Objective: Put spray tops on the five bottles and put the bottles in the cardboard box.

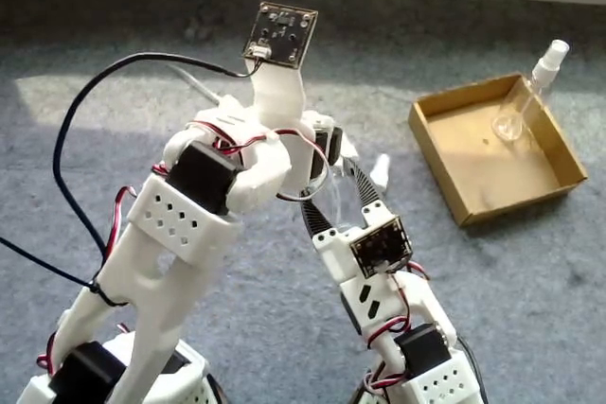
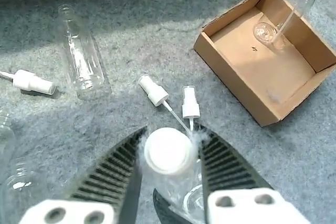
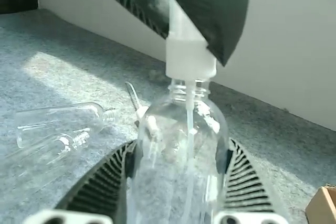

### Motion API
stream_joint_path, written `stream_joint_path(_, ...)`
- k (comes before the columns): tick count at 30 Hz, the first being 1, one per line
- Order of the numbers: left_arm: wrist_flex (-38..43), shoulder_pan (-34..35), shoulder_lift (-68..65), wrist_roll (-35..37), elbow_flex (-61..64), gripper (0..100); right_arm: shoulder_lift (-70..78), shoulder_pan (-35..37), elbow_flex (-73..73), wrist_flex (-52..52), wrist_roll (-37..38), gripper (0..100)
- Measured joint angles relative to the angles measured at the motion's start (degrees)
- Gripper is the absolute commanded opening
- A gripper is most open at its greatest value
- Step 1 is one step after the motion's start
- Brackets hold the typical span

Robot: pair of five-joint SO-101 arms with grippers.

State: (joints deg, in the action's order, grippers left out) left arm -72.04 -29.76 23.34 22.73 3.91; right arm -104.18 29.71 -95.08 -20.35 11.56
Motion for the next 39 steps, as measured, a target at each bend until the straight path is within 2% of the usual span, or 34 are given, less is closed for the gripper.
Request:
stream_joint_path(12,-0.09,0.7,0.0,0.35,-1.85,1,0.09,-0.18,0.0,4.04,0.0,10.9)
stream_joint_path(22,-4.48,0.62,-0.09,0.26,-9.14,1,0.0,-0.35,0.0,5.8,-0.09,10.9)
stream_joint_path(32,-5.19,0.62,-0.09,0.18,-9.67,1,0.0,-0.35,0.0,7.38,-0.09,10.9)
stream_joint_path(39,-5.19,0.62,-0.09,0.18,-9.67,12,0.0,-0.35,0.0,7.47,-0.09,10.9)
